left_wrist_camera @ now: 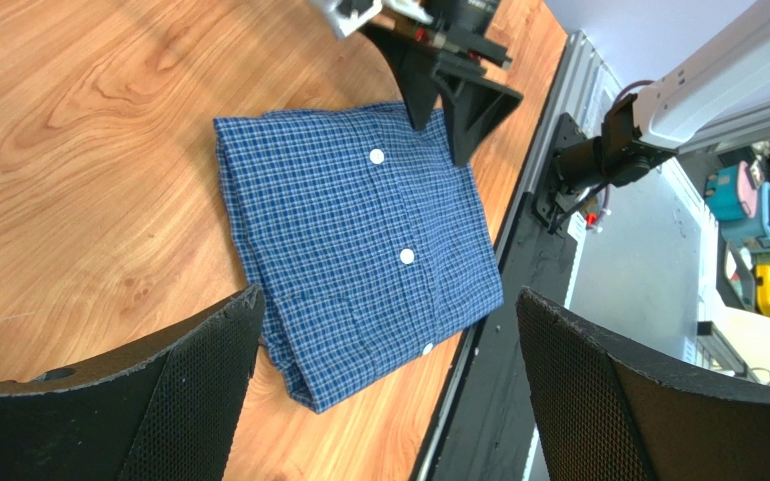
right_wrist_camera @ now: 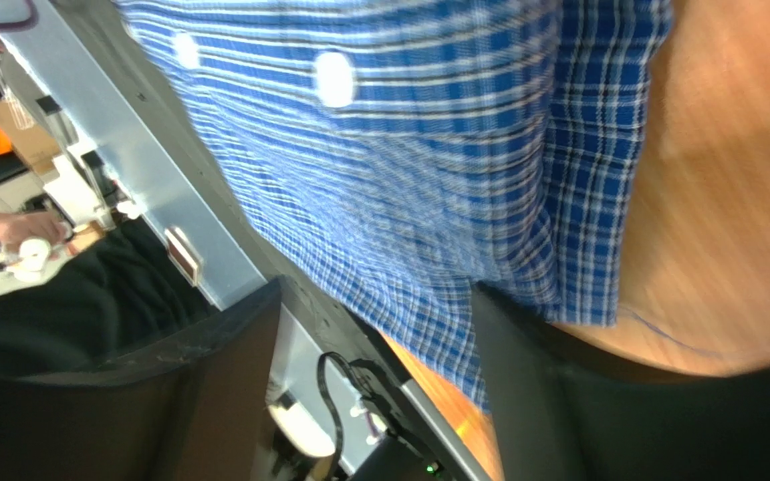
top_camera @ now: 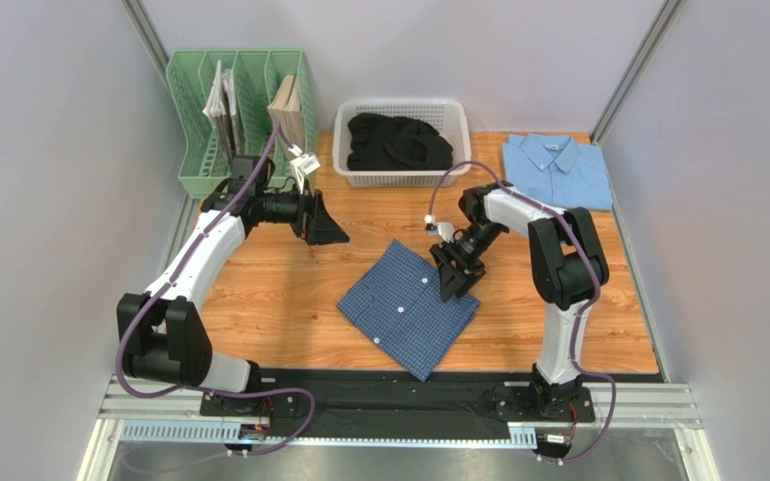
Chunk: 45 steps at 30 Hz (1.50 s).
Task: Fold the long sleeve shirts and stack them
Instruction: Fold the shirt
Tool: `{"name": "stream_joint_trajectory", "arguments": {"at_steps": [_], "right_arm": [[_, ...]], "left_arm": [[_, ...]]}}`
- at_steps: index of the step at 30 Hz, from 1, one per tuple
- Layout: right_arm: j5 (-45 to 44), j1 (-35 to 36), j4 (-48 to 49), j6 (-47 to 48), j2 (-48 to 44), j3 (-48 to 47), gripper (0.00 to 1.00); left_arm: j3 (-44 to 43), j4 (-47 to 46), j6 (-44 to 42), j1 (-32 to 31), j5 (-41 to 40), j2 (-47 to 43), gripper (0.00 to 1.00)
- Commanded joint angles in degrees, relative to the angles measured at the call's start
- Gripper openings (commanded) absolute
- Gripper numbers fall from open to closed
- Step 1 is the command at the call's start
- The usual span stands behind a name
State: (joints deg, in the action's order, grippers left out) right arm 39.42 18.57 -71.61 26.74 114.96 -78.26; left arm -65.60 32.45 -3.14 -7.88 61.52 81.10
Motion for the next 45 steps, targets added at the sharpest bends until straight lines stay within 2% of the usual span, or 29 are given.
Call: {"name": "stream_joint_trajectory", "arguments": {"at_steps": [1, 2, 3, 6, 12, 16, 20, 26, 29, 32, 33, 35, 36, 40, 45], "right_arm": [[3.3, -3.4, 4.0, -2.8, -4.8, -5.1, 0.78], [3.5, -4.1, 5.3, -5.7, -4.5, -5.7, 0.82], [3.6, -4.8, 6.3, -6.8, -4.0, -6.0, 0.92], [3.0, -5.1, 8.2, -7.4, -0.7, -7.2, 1.0], [4.4, -5.2, 11.9, -4.9, 6.7, -10.6, 1.0], [7.0, -4.8, 12.8, -6.8, 12.7, -13.5, 1.0], [11.5, -1.9, 12.0, -6.6, 13.7, -8.4, 0.99], [15.9, 0.7, 9.1, -4.7, 17.0, -5.3, 0.83], [18.9, 0.7, 7.0, -4.4, 19.9, -7.4, 0.7], [21.7, 0.4, 6.0, -5.1, 19.2, -8.7, 0.48], [22.0, 0.3, 6.0, -5.6, 18.6, -8.8, 0.32], [23.2, 0.0, 6.0, -6.8, 15.9, -9.0, 0.14], [23.3, -0.2, 6.0, -8.2, 14.9, -9.4, 0.0], [23.3, -1.4, 5.9, -11.9, 8.9, -10.1, 0.0], [14.6, -1.9, 4.9, -15.3, 0.9, -11.3, 0.0]], "left_arm": [[0.2, -3.1, 1.5, 0.5, 3.6, -0.9, 0.99], [0.2, -3.5, 2.1, 0.4, 3.7, -0.7, 0.99], [0.1, -3.7, 2.5, 0.5, 3.9, -0.6, 0.99], [-0.2, -3.8, 2.8, 0.5, 3.9, -1.0, 0.99], [-0.1, -2.6, 2.3, 0.5, 3.7, -1.0, 0.99], [0.6, -2.0, 2.3, 0.5, 3.0, -0.6, 0.99], [2.0, -2.2, 2.9, 0.6, 2.1, -1.0, 0.99], [1.8, -4.5, 6.3, 0.8, 2.2, -0.3, 0.99], [1.3, -5.6, 7.5, 0.8, 2.5, 0.1, 0.99], [1.1, -5.5, 7.6, 0.8, 2.3, 0.3, 0.99], [1.3, -5.3, 7.5, 0.9, 2.0, 0.2, 0.99], [1.5, -5.3, 7.6, 1.4, 2.1, 0.2, 0.99], [1.6, -5.3, 7.8, 1.5, 2.1, 0.3, 0.99], [1.4, -5.2, 8.1, 2.3, 2.2, 0.5, 0.99], [0.8, -4.7, 7.7, 2.4, 2.4, 0.3, 0.99]]}}
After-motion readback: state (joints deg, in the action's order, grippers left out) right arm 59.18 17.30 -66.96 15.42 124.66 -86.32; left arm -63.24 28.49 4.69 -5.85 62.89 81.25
